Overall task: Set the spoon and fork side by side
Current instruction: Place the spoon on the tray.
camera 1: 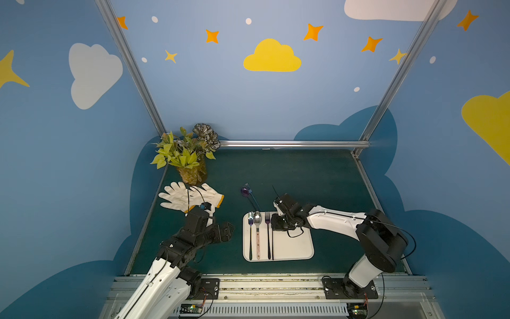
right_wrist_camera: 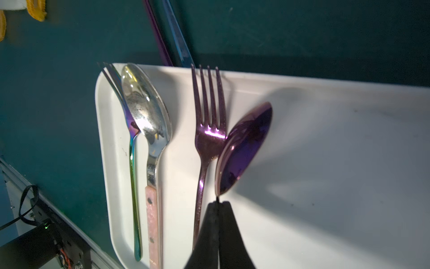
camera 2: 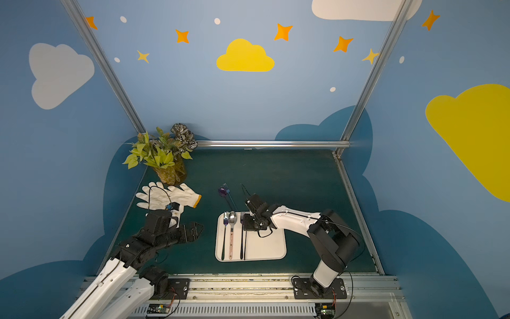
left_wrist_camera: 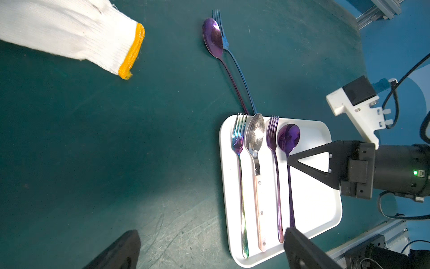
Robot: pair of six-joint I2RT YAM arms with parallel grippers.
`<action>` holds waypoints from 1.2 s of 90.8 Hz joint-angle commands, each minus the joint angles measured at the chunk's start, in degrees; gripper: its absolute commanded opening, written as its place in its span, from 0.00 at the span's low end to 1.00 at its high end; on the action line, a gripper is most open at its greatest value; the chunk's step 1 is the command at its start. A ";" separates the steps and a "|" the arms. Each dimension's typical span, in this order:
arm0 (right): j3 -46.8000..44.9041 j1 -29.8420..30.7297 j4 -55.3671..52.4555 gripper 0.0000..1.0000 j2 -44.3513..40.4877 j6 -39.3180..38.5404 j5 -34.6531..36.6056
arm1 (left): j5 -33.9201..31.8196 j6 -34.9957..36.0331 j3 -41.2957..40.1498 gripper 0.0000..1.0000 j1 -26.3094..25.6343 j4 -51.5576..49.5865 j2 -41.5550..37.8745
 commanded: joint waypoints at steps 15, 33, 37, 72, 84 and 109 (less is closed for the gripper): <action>-1.19 -1.51 -2.05 0.00 0.81 -3.25 -0.67 | 0.54 0.34 -0.37 1.00 0.29 0.71 0.51; 0.57 -2.33 -5.42 0.03 1.39 -6.27 -1.46 | 0.24 0.34 -0.41 1.00 0.27 0.71 0.58; 1.17 -2.36 -6.15 0.03 1.77 -6.97 -1.68 | 0.23 0.33 -0.35 1.00 0.27 0.69 0.64; 5.63 -1.08 -14.16 0.22 -0.31 -8.72 1.61 | -0.12 0.44 -0.24 1.00 0.27 0.44 0.64; 9.45 1.41 -21.20 0.31 -2.27 -6.16 5.80 | -0.21 0.45 -0.15 1.00 0.27 0.35 0.47; 13.51 5.36 -28.11 0.39 1.84 8.80 12.29 | -0.23 0.35 -0.26 1.00 0.27 0.39 0.60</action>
